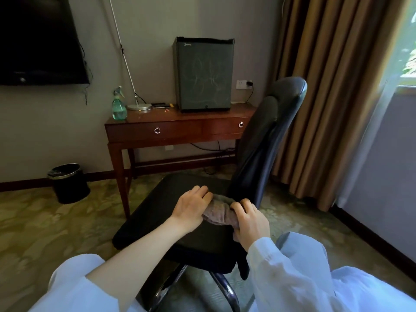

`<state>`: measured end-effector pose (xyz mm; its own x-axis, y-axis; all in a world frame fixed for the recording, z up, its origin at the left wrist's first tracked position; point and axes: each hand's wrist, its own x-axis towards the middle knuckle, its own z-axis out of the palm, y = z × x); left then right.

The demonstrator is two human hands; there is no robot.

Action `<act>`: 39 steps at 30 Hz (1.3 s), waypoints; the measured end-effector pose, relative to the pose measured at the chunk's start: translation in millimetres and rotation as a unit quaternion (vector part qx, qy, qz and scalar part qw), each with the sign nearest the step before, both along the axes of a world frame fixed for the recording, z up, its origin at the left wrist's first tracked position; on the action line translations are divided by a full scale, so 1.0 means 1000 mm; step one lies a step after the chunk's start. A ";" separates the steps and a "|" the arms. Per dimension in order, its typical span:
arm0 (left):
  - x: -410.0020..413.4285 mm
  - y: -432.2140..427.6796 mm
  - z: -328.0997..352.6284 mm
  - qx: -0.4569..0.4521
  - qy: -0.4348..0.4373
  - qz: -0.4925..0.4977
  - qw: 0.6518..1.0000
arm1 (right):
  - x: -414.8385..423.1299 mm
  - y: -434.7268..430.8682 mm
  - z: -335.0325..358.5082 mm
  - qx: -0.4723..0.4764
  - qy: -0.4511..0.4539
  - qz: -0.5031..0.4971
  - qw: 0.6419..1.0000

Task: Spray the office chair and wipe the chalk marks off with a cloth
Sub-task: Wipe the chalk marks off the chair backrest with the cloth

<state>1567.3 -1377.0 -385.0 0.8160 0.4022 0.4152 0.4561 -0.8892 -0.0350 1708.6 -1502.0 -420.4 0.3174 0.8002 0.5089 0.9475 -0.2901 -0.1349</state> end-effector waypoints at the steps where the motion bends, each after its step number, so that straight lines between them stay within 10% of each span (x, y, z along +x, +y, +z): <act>1: 0.003 0.000 0.000 -0.002 0.000 -0.005 1.000 | 0.002 0.000 -0.001 0.002 0.002 -0.002 1.000; 26: 0.095 0.095 0.046 -0.035 -0.106 -0.145 0.983 | 0.065 0.058 0.062 0.113 -0.078 -0.070 0.988; 39: 0.092 0.256 0.097 -0.020 -0.110 -0.025 0.993 | 0.089 0.246 0.140 0.023 -0.056 -0.021 0.998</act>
